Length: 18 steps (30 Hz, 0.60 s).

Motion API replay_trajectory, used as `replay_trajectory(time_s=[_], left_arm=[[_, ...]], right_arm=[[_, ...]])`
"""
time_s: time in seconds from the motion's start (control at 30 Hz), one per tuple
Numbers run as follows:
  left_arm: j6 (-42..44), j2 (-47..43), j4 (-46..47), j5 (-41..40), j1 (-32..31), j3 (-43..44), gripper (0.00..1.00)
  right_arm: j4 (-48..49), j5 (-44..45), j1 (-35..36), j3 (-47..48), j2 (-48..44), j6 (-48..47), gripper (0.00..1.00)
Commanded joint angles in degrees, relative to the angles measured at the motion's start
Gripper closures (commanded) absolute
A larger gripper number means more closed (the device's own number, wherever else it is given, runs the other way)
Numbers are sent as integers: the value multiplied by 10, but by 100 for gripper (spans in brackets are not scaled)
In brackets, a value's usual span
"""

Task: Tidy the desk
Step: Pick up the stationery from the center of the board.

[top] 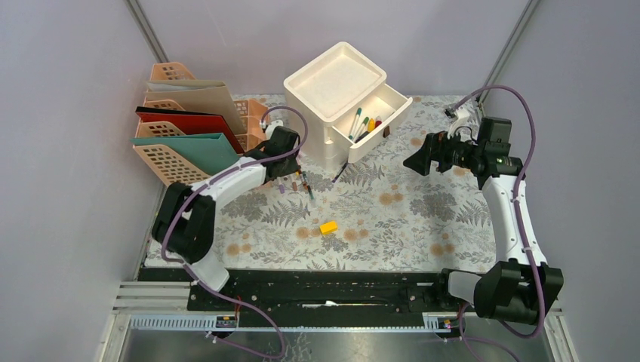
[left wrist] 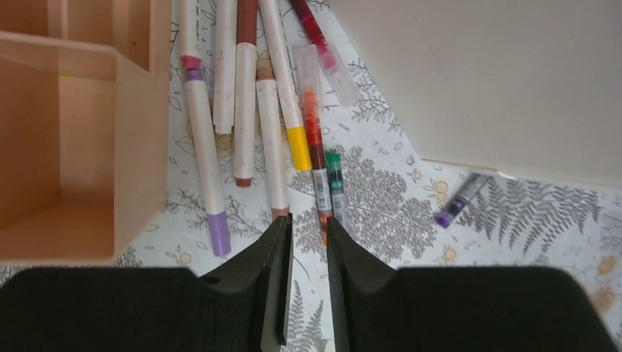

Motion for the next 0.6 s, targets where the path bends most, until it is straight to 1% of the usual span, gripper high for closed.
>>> replay_trajectory(time_s=[0.0, 0.33, 0.57], left_arm=[[15, 42, 0, 16, 18, 50, 73], [27, 143, -35, 35, 51, 130, 76], [32, 177, -36, 48, 68, 158, 75]], right_arm=[[32, 2, -7, -14, -20, 3, 0], [45, -1, -12, -21, -17, 12, 1], [50, -5, -13, -23, -13, 18, 1]])
